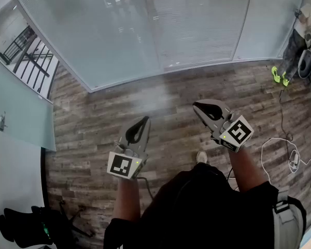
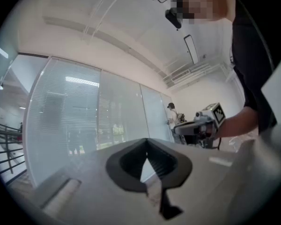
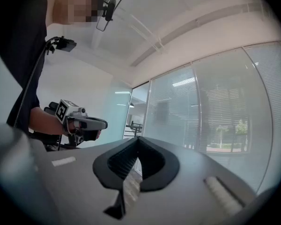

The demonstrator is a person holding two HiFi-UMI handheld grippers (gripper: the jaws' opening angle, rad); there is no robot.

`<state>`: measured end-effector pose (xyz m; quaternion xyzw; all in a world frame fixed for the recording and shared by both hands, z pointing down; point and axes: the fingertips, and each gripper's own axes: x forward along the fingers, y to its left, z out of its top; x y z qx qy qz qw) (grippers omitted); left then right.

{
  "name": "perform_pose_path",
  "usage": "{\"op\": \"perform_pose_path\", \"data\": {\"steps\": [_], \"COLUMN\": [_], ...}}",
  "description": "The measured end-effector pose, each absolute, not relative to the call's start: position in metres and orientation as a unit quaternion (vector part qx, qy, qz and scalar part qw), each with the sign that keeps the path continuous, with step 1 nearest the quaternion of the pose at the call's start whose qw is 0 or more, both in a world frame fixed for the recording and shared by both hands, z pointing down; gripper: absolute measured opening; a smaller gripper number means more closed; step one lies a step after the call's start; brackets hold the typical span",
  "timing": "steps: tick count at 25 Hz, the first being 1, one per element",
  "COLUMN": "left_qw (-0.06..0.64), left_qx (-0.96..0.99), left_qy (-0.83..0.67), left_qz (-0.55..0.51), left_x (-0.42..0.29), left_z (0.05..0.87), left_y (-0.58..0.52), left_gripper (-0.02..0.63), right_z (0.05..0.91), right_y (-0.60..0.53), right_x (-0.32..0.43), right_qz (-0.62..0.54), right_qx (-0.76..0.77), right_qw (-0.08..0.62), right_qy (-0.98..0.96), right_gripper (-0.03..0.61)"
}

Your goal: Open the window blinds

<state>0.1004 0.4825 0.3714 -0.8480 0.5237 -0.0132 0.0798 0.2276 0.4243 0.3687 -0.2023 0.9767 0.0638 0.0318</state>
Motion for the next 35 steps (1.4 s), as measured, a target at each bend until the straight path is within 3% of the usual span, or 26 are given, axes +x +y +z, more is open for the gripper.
{"op": "perform_pose_path", "data": {"steps": [35], "left_qw": [0.075], "left_qx": [-0.849], "left_qy": [0.523], "left_qz": [0.007], "left_x": [0.092], "left_z": [0.372], "left_y": [0.498], "left_gripper": [0.004], "right_z": [0.367], "right_y": [0.445], "right_x": [0.207], "right_qz": [0.047], "right_qx": [-0.183], "right_qw": [0.04], "right_qy": [0.981], "right_gripper": [0.005]}}
